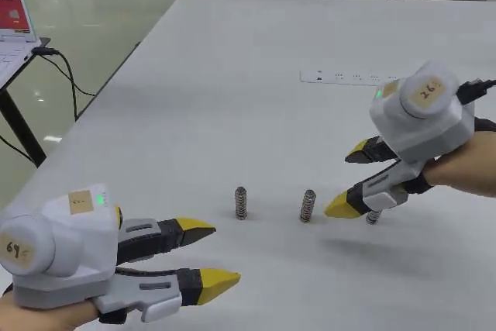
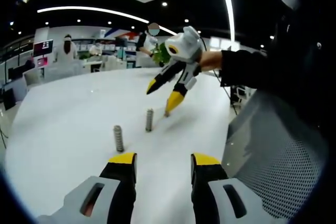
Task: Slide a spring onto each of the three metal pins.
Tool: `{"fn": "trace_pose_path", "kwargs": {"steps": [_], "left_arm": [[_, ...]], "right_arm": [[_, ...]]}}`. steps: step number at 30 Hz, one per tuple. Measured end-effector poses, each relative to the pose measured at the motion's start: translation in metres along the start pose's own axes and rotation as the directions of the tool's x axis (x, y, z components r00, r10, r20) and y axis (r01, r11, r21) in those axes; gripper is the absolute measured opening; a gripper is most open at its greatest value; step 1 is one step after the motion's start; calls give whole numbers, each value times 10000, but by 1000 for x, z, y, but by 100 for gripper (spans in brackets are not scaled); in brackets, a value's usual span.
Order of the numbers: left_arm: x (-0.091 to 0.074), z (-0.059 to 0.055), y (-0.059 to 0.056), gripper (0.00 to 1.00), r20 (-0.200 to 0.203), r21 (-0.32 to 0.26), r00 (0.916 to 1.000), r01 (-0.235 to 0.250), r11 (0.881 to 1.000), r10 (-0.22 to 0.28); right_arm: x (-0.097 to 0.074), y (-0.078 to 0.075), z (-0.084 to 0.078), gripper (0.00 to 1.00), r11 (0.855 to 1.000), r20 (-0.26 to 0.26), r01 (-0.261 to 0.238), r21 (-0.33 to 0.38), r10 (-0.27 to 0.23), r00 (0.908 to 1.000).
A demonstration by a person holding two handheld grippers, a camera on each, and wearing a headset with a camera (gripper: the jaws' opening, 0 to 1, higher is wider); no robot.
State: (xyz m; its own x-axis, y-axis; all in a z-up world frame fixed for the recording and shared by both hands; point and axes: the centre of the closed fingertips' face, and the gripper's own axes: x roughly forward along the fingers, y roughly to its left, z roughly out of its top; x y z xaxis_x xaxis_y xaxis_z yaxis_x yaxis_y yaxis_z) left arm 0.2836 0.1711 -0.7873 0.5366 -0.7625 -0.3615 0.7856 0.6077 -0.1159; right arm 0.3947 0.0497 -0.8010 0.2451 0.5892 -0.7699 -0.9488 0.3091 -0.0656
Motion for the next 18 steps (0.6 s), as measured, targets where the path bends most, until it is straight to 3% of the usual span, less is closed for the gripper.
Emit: {"fn": "trace_pose_path", "kwargs": {"steps": [18], "left_arm": [[-1,6,5,41,225,-232,9992,-321,9992,326]], "right_arm": [[-36,0,-27,63,9881,943,890,1252,-1011,9904]]}}
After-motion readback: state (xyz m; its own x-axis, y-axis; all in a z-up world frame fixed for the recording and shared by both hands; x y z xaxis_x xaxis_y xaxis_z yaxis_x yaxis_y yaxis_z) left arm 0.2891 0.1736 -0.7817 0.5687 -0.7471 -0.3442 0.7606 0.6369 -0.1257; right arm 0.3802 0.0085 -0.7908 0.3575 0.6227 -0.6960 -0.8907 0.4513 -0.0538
